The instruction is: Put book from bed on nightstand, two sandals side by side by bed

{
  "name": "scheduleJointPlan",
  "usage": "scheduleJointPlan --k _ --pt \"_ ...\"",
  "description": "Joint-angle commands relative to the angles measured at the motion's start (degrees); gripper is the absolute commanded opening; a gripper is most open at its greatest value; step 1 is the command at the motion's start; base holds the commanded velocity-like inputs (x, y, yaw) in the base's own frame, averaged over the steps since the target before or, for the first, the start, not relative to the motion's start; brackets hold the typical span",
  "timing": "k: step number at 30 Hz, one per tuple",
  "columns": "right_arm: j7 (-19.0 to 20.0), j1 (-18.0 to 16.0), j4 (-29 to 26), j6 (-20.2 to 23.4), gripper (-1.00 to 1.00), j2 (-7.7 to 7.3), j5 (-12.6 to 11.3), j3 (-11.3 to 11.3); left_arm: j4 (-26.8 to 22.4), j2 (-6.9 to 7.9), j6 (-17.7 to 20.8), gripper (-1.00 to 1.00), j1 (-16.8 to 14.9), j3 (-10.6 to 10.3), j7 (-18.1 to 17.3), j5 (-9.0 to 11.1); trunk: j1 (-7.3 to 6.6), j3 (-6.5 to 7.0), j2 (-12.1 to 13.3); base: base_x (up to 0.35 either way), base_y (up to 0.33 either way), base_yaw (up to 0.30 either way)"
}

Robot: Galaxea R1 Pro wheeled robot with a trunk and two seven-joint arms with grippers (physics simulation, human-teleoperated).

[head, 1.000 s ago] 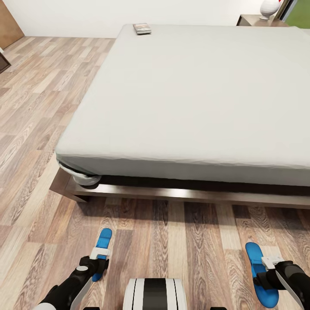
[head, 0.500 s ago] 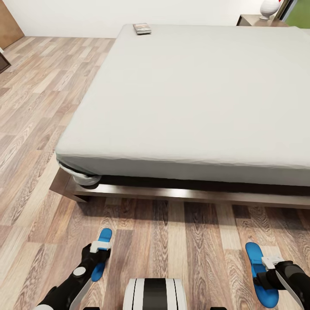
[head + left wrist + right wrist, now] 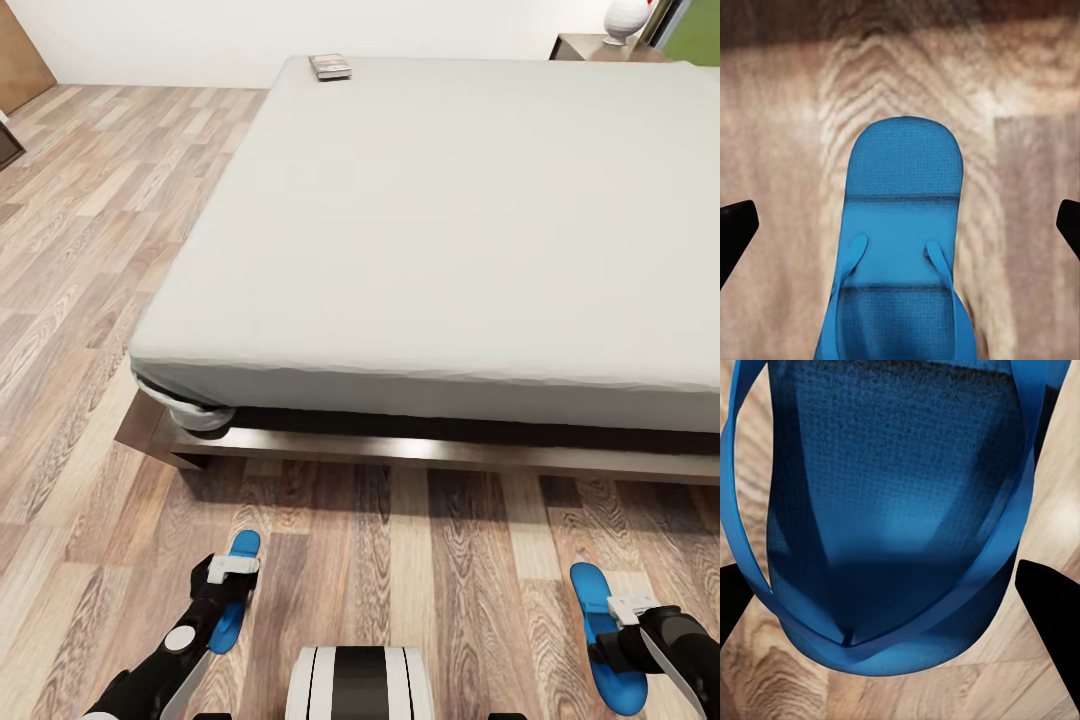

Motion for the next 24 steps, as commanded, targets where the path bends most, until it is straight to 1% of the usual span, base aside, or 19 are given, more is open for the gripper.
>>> scheduleJointPlan --k 1,4,15,21,24 --pt "-0.2 0.0 -0.1 0.3 -1.0 -0.09 -0.6 0.4 0.0 0.09 -0.2 1.0 0.0 -0.5 0.4 0.5 -0.01 -0.03 0.0 0.0 0.0 0.0" --pt "-0.2 0.0 -0.1 0.3 -1.0 -0.09 -0.6 0.4 0.0 0.08 -0.2 1.0 0.0 -0.5 0.4 0.6 -0.01 -0.03 0.0 0.0 0.061 0.0" --pt "-0.2 0.0 -0.1 0.3 -1.0 -0.09 -0.6 0.4 0.0 0.1 -0.3 1.0 0.1 -0.4 0.4 0.6 -0.01 -0.03 0.0 0.0 0.261 0.0" --pt "-0.2 0.0 -0.1 0.3 -1.0 -0.09 -0.6 0.4 0.1 0.08 -0.2 1.0 0.1 -0.4 0.4 0.7 -0.01 -0.03 0.0 0.0 0.11 0.0" --pt "-0.2 0.0 -0.1 0.3 -1.0 -0.09 -0.6 0.4 0.1 0.07 -0.2 1.0 0.1 -0.4 0.4 0.7 -0.01 -0.03 0.0 0.0 0.225 0.0"
